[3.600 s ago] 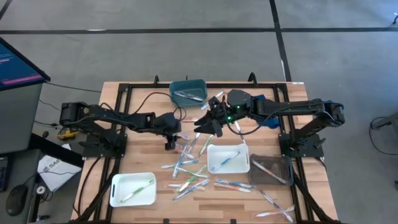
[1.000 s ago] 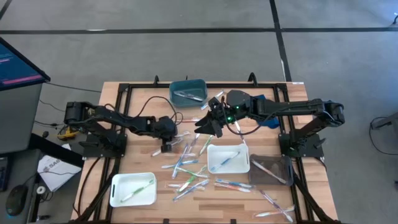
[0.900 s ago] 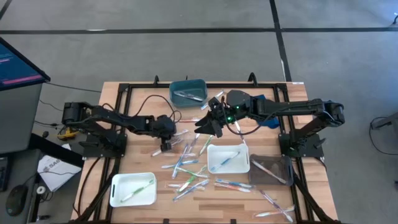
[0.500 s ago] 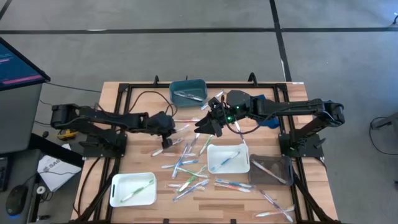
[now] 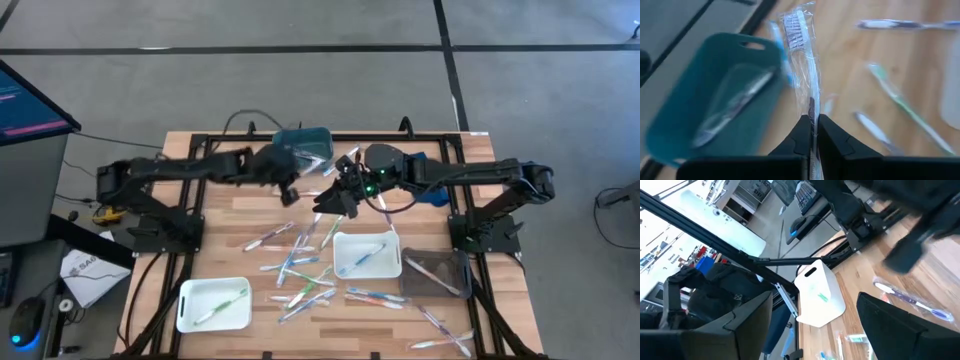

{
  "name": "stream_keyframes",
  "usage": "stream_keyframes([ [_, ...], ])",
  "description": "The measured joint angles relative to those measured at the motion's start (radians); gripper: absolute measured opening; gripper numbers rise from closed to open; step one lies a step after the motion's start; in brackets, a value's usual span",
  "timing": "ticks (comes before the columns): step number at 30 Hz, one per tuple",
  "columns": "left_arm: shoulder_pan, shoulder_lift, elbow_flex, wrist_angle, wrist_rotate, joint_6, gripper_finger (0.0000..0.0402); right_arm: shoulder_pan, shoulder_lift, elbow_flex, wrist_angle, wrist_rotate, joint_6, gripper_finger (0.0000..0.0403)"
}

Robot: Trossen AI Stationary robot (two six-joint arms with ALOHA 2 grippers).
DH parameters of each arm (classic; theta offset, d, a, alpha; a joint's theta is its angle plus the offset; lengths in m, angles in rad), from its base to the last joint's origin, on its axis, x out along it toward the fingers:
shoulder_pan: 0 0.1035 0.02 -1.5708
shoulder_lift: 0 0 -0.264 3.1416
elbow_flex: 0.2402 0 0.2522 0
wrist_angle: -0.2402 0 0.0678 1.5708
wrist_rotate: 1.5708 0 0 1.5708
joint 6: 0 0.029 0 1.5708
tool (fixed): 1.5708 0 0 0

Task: Pick & Place Toothbrushes
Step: Put the violet toothbrush into the blue bin

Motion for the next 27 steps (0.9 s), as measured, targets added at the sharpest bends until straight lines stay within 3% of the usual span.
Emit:
stream_keyframes([
  [5, 0.128, 0.122, 0.159, -0.068, 0.08, 0.056, 0.0006, -0.041, -0.041, -0.002, -0.063, -0.039, -0.012, 0.0283],
  [10, 0.219, 0.231, 0.273, -0.098, 0.134, 0.14, 0.0006, -0.081, -0.126, -0.001, -0.26, 0.017, -0.113, 0.0283],
  [15, 0.256, 0.335, 0.356, -0.11, 0.152, 0.206, 0.0006, -0.119, -0.217, 0.002, -0.381, 0.104, -0.22, 0.0283],
  [27, 0.298, 0.526, 0.446, -0.112, 0.165, 0.277, 0.0006, -0.198, -0.288, 0.0, -0.551, 0.103, -0.37, 0.0283],
])
